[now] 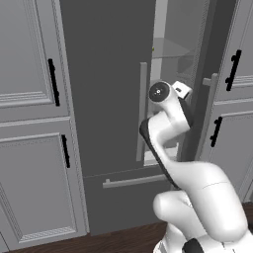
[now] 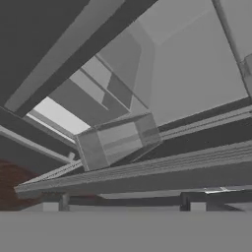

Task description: Grab a lemon wedge from the fridge and one ice cube from the ice bowl, and put them in the glass of lemonade.

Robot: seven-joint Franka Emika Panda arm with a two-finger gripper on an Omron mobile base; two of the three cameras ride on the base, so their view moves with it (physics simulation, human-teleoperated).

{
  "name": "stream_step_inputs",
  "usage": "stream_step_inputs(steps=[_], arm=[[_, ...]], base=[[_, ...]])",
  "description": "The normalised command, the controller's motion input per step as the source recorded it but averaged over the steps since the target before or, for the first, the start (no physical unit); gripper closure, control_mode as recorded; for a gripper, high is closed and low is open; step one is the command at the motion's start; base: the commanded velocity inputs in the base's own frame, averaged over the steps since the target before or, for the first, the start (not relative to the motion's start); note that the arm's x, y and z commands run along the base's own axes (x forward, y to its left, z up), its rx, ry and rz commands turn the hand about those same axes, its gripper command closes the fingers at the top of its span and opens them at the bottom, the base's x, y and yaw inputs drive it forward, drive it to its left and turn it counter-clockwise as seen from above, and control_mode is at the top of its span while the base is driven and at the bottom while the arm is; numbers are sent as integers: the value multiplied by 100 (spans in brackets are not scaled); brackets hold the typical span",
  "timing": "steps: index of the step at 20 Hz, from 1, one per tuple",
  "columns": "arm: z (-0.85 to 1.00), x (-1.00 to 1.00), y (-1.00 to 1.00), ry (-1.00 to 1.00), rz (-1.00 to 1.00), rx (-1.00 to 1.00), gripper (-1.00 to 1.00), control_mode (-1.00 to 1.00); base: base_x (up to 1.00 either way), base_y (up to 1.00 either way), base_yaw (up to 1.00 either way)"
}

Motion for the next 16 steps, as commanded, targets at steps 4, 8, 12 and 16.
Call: stream_step_inputs(steps=[4, 8, 12, 16], arm=[[-17, 91, -36, 12, 0, -11, -100, -100], [-31, 87, -43, 10, 2, -5, -100, -100], [-42, 100, -10, 12, 2, -8, -100, -100], [-33, 49, -47, 8, 0, -11, -100, -100]], base=[[0, 0, 0], [0, 0, 0], [0, 0, 0], [0, 0, 0]])
